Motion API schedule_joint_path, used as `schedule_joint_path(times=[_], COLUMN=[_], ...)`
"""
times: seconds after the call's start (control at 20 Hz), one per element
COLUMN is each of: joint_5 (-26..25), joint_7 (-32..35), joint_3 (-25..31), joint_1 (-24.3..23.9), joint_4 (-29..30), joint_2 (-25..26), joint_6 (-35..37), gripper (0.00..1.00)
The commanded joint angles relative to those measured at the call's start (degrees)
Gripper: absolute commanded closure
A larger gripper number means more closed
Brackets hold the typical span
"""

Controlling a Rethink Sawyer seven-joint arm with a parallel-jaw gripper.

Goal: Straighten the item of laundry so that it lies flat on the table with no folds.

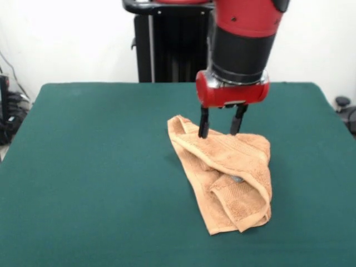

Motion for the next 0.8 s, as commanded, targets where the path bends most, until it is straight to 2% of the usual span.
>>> schedule_joint_path(times=[0.05,0.3,0.5,0.8], joint_5=[0.0,1.5,7.7,11.0], joint_7=[15.0,13.5,9.6,5.8], joint_3=[-2.7,-2.4,3.0,6.2], joint_1=[4.4,3.1,-2.1,-5.5], joint_4=[-0.1,-1.2,-1.2,-0.2], joint_2=[0.3,1.7,5.1,7.2], joint_6=[-2.3,-4.7,-4.4,-5.3], gripper=[0.00,0.00,0.00,0.00])
